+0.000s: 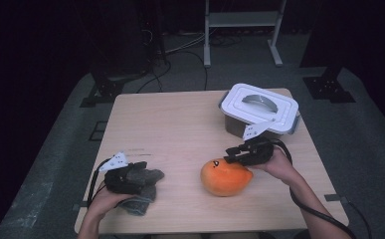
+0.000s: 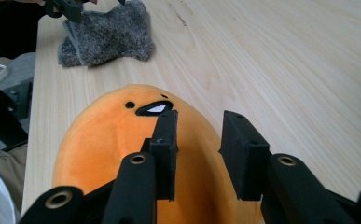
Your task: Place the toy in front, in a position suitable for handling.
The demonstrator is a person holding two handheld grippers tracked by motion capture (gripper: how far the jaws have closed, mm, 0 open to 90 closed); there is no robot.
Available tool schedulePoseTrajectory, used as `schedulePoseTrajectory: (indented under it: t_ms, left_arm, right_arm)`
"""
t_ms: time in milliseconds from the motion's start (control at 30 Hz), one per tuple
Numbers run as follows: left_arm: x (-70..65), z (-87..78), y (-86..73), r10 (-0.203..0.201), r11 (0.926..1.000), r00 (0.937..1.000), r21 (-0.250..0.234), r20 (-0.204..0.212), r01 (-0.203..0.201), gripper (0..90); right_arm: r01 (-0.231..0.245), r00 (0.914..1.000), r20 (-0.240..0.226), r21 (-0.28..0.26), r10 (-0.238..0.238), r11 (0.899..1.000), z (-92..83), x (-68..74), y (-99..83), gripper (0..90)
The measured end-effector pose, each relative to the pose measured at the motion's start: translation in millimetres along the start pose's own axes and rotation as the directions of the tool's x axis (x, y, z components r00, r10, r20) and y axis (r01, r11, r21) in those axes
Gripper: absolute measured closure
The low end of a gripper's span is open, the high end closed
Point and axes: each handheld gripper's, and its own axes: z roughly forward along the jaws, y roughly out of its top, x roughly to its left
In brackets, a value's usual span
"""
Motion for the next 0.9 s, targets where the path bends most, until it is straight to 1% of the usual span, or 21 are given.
schedulePoseTrajectory:
  t_ms: [100, 133, 167, 200, 233, 267, 300, 333, 367, 400, 567, 633, 733, 833, 900]
  left_arm:
    - [-0.6, -0.4, 0.0, 0.006, 1.0, 1.0, -0.001, 0.006, -0.006, 20.0]
    - [-0.8, -0.5, -0.1, 0.007, 1.0, 0.9999, -0.004, 0.008, -0.007, 20.0]
    - [-0.8, -0.6, -0.1, 0.007, 1.0, 0.9999, -0.004, 0.009, -0.007, 20.0]
    - [-0.8, -0.5, -0.3, 0.005, 1.0, 0.9999, -0.004, 0.01, -0.005, 19.9]
    - [-0.6, -0.3, -0.4, 0.005, 1.0, 1.0, -0.002, 0.008, -0.005, 19.9]
    - [-0.3, -0.1, -0.6, 0.003, 1.0, 1.0, -0.002, 0.007, -0.003, 19.9]
    - [-0.4, 0.2, -0.7, 0.0, 1.0, 1.0, -0.003, 0.007, 0.0, 19.9]
    - [-0.5, 0.3, -0.6, 0.002, 1.0, 1.0, -0.002, 0.007, -0.002, 19.8]
    - [-0.8, 0.2, -0.4, 0.004, 1.0, 1.0, -0.001, 0.006, -0.004, 19.8]
    - [-1.2, 0.3, 0.0, 0.005, 1.0, 1.0, -0.002, 0.007, -0.005, 19.8]
    - [-2.2, 0.3, 0.7, 0.009, 0.9999, 1.0, -0.006, 0.003, -0.009, 19.6]
    - [-2.1, 0.7, 0.4, 0.009, 0.9999, 1.0, -0.005, 0.003, -0.009, 19.5]
    - [-2.4, 2.2, 0.3, 0.013, 0.9999, 0.9999, -0.002, 0.003, -0.013, 19.4]
    - [-3.0, 4.1, -0.3, 0.02, 0.9997, 0.9998, 0.011, 0.007, -0.02, 19.2]
    - [-3.8, 5.0, -0.4, 0.023, 0.9997, 0.9997, 0.011, 0.007, -0.023, 19.2]
  right_arm:
    - [0.0, 0.9999, -0.01, 0.019, 0.0, 1.0, 3.9, -3.1, -2.6, 65.9]
    - [-0.003, 0.9997, -0.024, 0.023, 0.004, 1.0, 4.7, -3.3, -4.3, 65.9]
    - [-0.01, 0.999, -0.043, 0.027, 0.011, 1.0, 5.1, -2.9, -6.2, 65.5]
    - [-0.008, 0.9969, -0.078, 0.035, 0.011, 0.999, 5.7, -1.8, -9.0, 63.9]
    - [-0.002, 0.995, -0.099, 0.039, 0.005, 0.999, 6.1, -0.3, -10.6, 61.5]
    - [0.011, 0.9916, -0.129, 0.046, -0.005, 0.999, 6.8, 2.0, -12.8, 59.3]
    - [0.03, 0.9895, -0.143, 0.052, -0.023, 0.998, 7.5, 5.3, -14.6, 56.4]
    - [0.056, 0.9883, -0.145, 0.057, -0.047, 0.997, 7.8, 9.8, -16.4, 53.4]
    - [0.066, 0.9881, -0.142, 0.055, -0.058, 0.996, 8.0, 11.8, -17.5, 51.1]
    - [0.072, 0.9878, -0.142, 0.056, -0.064, 0.996, 8.1, 13.3, -18.9, 50.7]
    - [0.063, 0.9858, -0.158, 0.034, -0.057, 0.997, 10.1, 17.9, -29.4, 50.5]
    - [0.069, 0.9856, -0.157, 0.036, -0.063, 0.997, 11.8, 22.5, -33.3, 51.6]
    - [0.066, 0.9842, -0.167, 0.04, -0.059, 0.997, 14.6, 29.1, -37.7, 53.8]
    - [0.071, 0.987, -0.147, 0.046, -0.064, 0.996, 16.0, 35.2, -38.5, 56.8]
    - [0.09, 0.9895, -0.116, 0.033, -0.086, 0.995, 17.0, 41.2, -38.8, 60.3]
